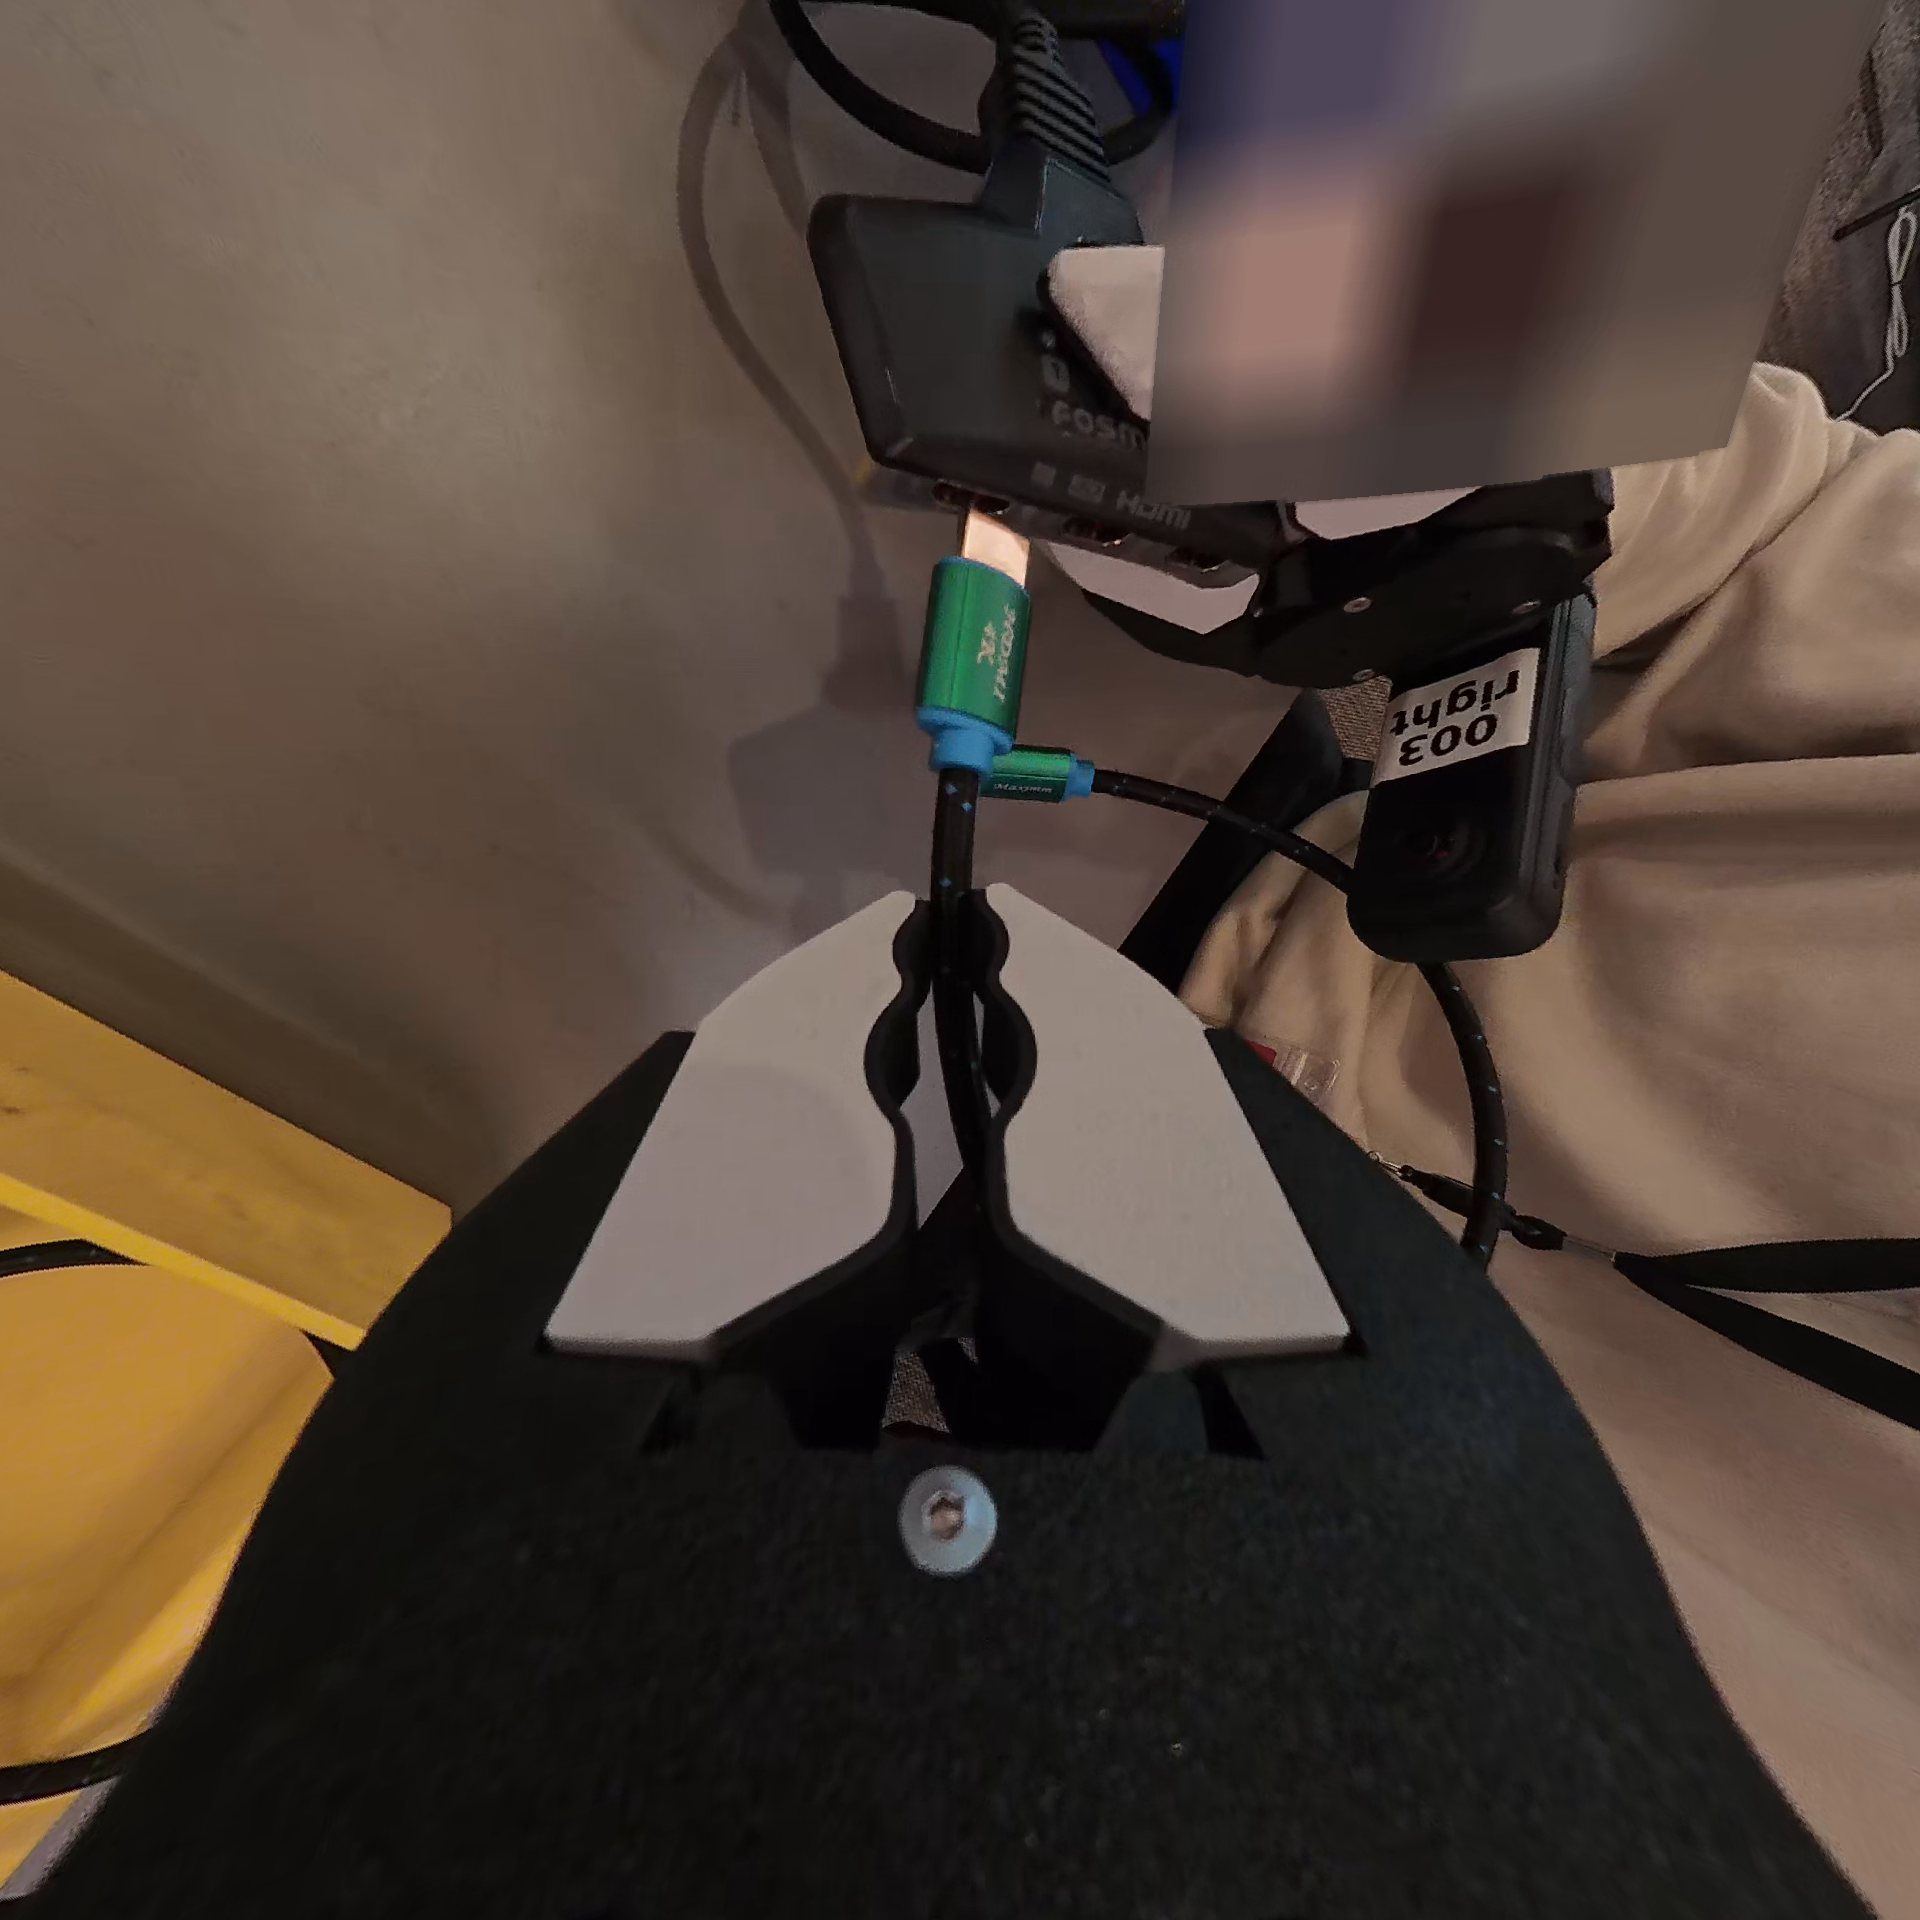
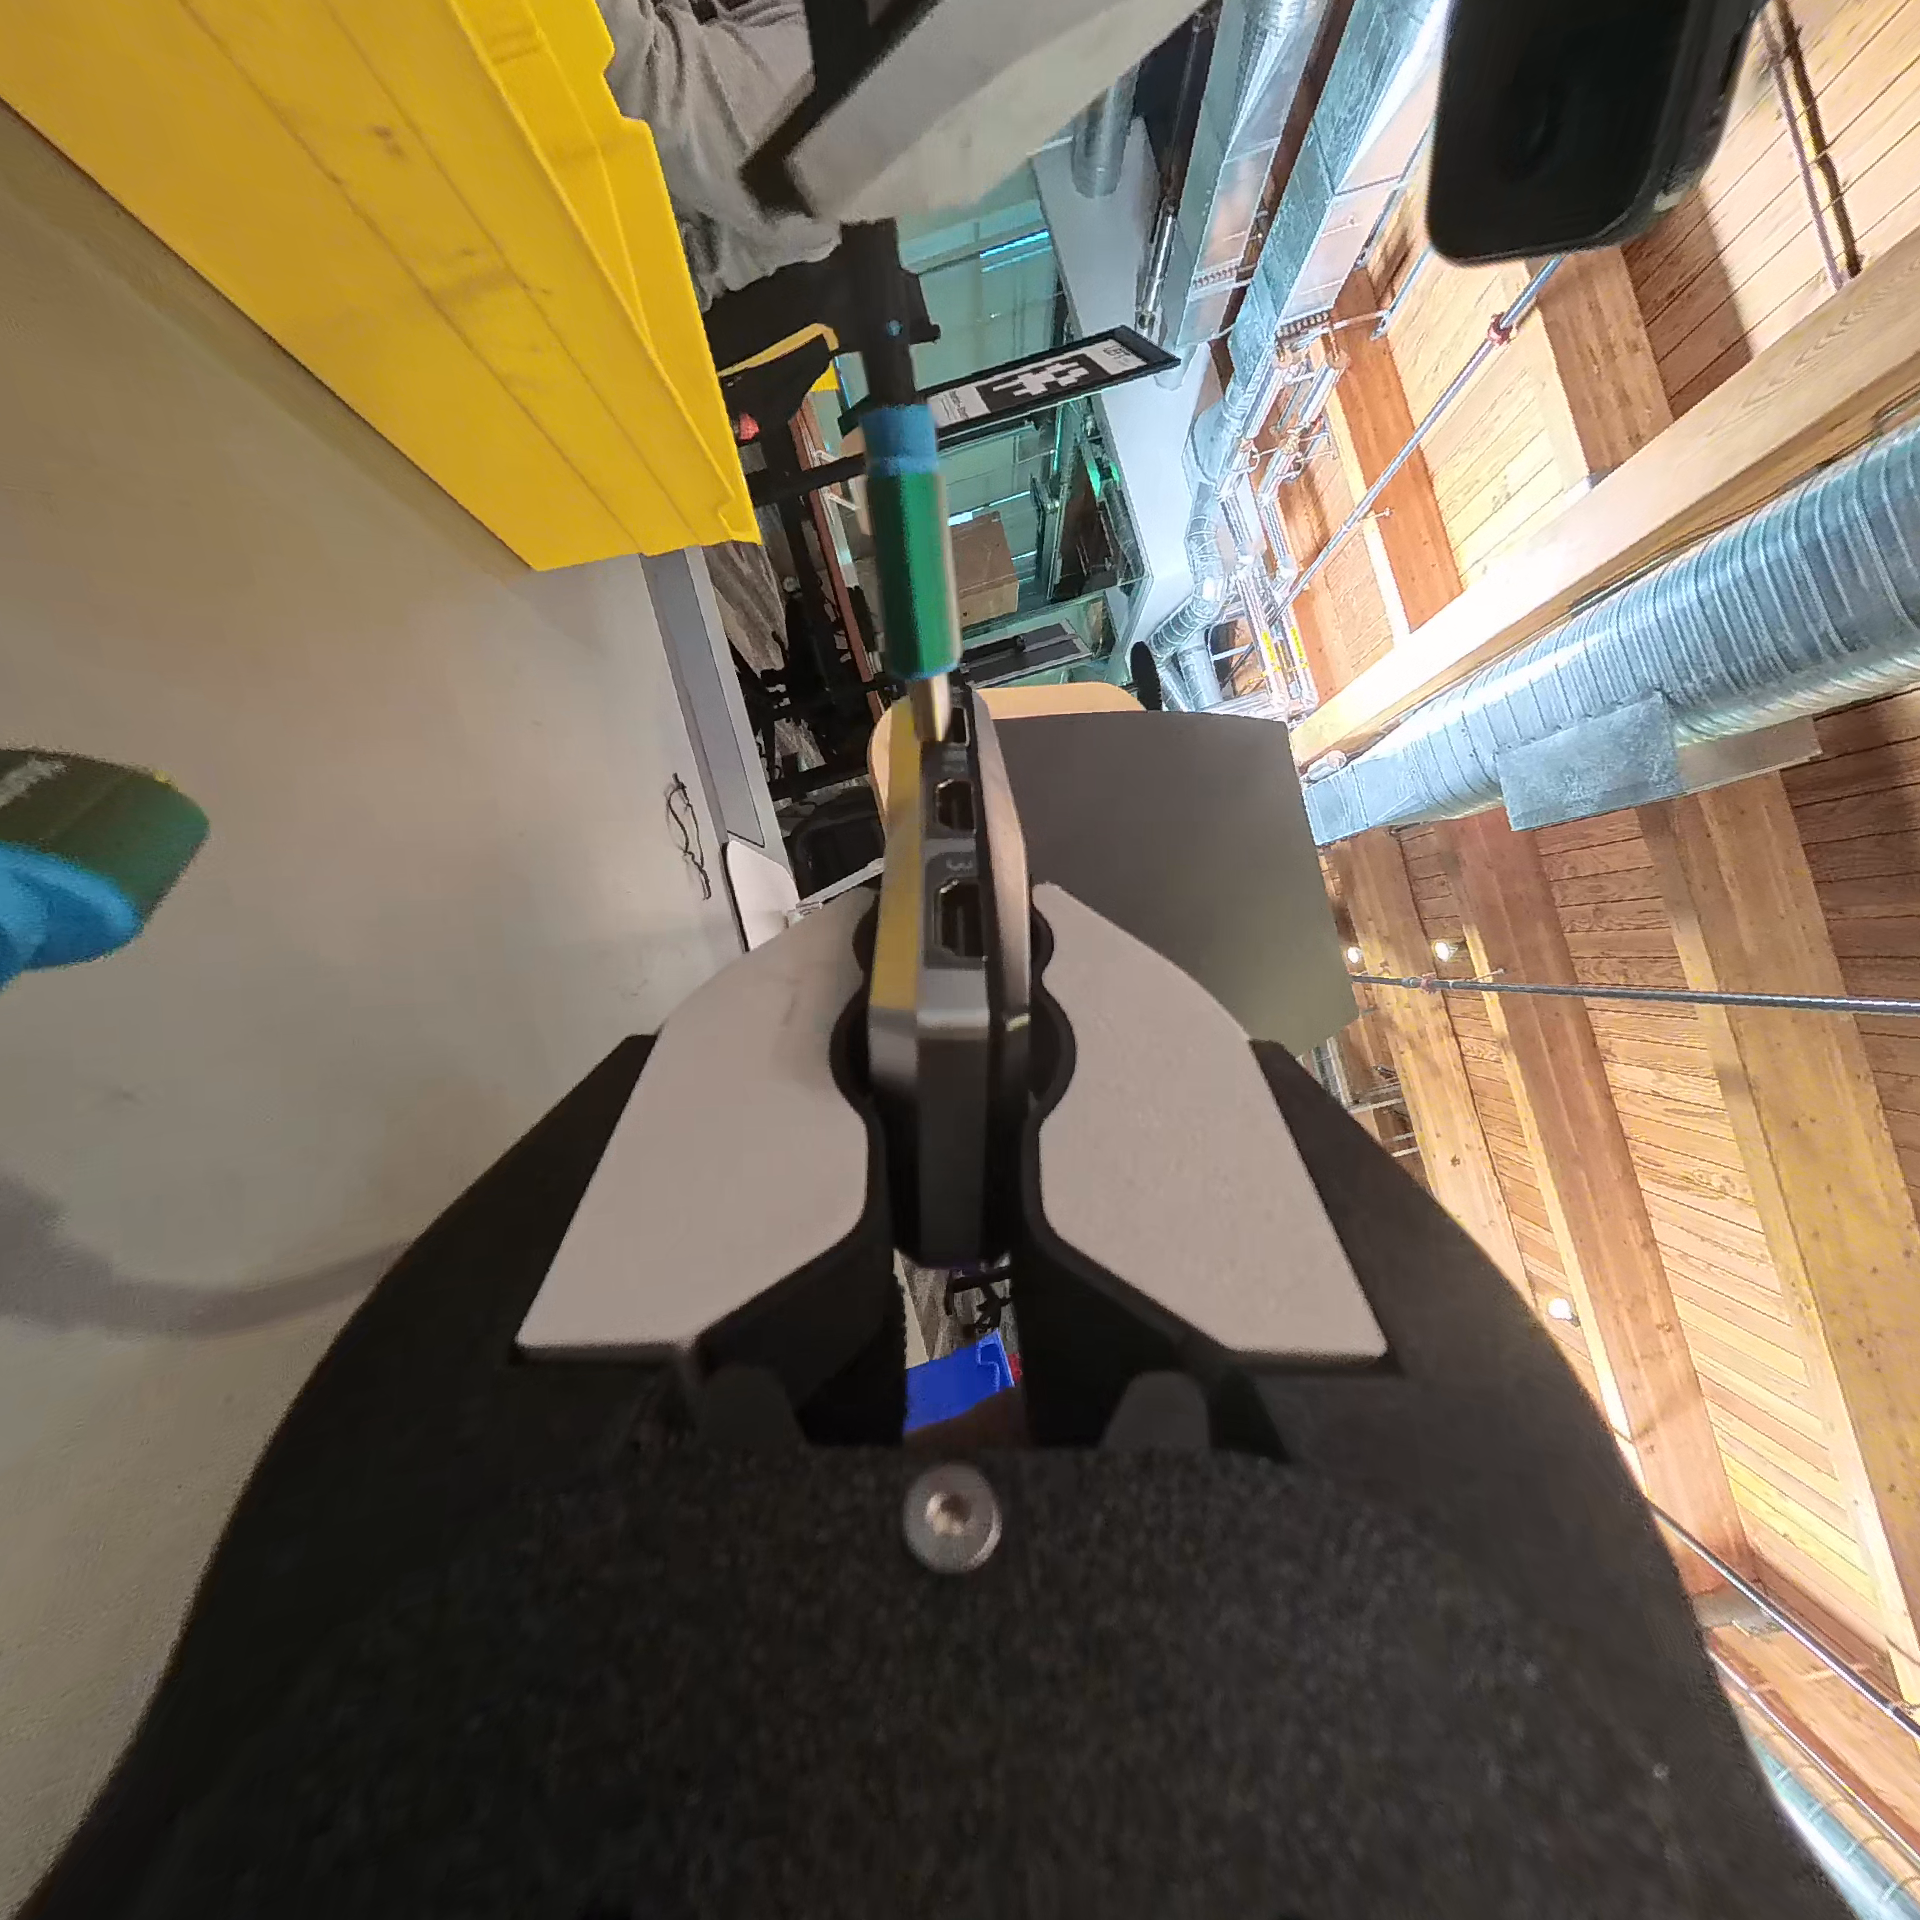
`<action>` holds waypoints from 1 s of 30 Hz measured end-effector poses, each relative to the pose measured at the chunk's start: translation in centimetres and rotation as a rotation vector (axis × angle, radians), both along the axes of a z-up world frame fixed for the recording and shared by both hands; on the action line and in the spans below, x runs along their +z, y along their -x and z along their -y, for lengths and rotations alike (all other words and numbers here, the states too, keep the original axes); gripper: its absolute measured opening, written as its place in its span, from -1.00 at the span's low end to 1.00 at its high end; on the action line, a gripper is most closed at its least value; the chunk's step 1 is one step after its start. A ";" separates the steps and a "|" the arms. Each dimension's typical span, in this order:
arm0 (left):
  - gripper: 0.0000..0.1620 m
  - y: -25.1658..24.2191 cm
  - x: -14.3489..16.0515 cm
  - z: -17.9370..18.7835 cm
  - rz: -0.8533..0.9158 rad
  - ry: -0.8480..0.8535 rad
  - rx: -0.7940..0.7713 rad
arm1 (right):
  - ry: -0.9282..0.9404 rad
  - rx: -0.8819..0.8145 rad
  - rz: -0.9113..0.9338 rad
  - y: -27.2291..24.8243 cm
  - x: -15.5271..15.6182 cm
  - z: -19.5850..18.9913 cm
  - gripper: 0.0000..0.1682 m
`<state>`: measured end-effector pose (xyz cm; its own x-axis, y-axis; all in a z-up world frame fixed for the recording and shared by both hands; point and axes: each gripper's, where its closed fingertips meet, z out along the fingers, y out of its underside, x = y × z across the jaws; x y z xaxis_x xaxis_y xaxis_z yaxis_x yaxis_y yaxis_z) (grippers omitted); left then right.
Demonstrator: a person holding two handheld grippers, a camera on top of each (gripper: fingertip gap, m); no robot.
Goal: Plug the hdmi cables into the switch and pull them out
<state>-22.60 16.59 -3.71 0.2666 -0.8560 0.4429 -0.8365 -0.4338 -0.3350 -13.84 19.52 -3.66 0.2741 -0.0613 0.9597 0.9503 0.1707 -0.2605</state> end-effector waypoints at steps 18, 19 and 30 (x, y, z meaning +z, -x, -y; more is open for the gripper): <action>-0.92 -0.2 0.0 -0.2 0.069 0.239 0.104 | -0.040 -0.034 0.098 0.1 -0.5 0.1 -0.73; -0.93 -0.2 0.0 -0.4 0.080 0.261 0.120 | -0.038 -0.036 0.102 0.1 -0.6 0.1 -0.73; -0.93 -0.4 -0.5 -1.0 0.193 0.349 0.248 | -0.001 -0.038 0.032 0.2 -1.3 -0.3 -0.72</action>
<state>-22.25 17.59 -4.18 0.3290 -0.5678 0.7546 -0.6299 -0.7273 -0.2726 -14.07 19.86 -4.98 0.2403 -0.0722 0.9680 0.9640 0.1346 -0.2293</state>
